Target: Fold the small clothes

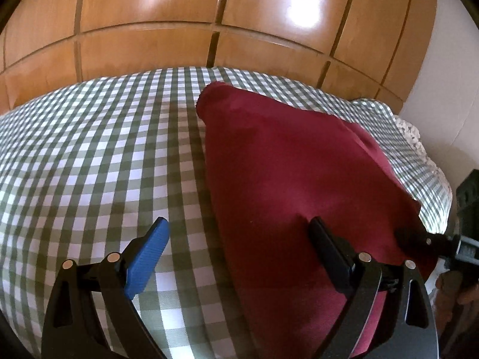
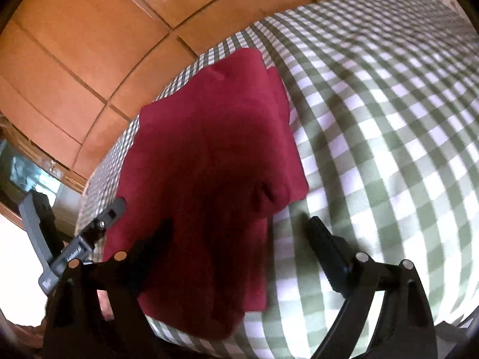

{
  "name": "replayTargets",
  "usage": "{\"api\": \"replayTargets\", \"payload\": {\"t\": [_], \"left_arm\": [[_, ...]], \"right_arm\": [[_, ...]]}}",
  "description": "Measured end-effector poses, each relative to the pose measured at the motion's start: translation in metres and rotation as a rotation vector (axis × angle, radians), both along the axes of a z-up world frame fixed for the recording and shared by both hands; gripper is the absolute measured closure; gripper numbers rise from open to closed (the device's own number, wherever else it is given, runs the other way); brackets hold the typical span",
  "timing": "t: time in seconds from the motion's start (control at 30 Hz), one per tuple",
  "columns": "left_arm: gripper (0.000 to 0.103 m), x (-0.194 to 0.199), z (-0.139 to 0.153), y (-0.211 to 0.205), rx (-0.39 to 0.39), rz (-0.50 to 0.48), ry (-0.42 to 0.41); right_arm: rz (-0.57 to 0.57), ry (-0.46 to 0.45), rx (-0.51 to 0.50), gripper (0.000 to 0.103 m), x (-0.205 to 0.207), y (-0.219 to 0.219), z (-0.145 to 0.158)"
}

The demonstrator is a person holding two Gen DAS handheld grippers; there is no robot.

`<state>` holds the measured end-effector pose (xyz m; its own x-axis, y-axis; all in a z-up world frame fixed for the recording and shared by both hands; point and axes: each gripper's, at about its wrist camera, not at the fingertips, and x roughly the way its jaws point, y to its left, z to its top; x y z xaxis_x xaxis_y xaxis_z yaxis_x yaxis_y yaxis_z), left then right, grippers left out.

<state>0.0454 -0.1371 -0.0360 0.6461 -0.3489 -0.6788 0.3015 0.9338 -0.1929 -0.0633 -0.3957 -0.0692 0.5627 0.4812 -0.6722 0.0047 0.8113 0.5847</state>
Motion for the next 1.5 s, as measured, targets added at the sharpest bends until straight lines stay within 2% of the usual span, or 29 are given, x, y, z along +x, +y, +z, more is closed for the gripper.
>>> {"api": "replayTargets", "payload": {"t": [0.4,0.57,0.63,0.7,0.77,0.83,0.93,1.03,1.17,1.33,1.5], "left_arm": [[0.010,0.006,-0.001,0.003,-0.072,-0.050,0.077],[0.010,0.009,-0.007,-0.002,-0.142,-0.106,0.135],[0.010,0.010,-0.011,-0.005,-0.174,-0.128,0.161],[0.010,0.013,-0.016,-0.006,-0.204,-0.145,0.191],[0.010,0.018,-0.024,-0.004,-0.268,-0.162,0.246],[0.021,0.020,-0.028,-0.001,-0.312,-0.167,0.275],[0.034,0.013,-0.021,-0.003,-0.270,-0.190,0.222],[0.041,0.007,-0.014,-0.001,-0.250,-0.194,0.180],[0.044,0.000,-0.008,0.007,-0.221,-0.169,0.133],[0.045,-0.007,0.006,0.029,-0.154,-0.098,0.028],[0.045,0.000,0.015,0.060,-0.098,-0.012,-0.055]], "right_arm": [[-0.006,-0.008,0.084,0.014,0.030,-0.002,-0.007],[-0.005,-0.018,0.091,0.015,0.034,-0.003,-0.006],[-0.006,-0.023,0.089,0.017,0.036,-0.002,-0.006],[-0.001,-0.029,0.076,0.024,0.041,0.000,-0.005],[0.010,-0.034,0.078,0.032,0.043,0.003,-0.006],[0.027,-0.035,0.084,0.039,0.046,0.007,-0.006],[0.042,-0.057,0.055,0.046,0.046,0.015,0.001],[0.057,-0.104,0.018,0.051,0.044,0.025,0.012],[0.091,-0.172,0.063,0.055,0.045,0.039,0.027],[0.180,-0.237,0.024,0.055,0.058,0.079,0.043],[0.246,-0.265,0.044,0.055,0.086,0.119,0.041]]}}
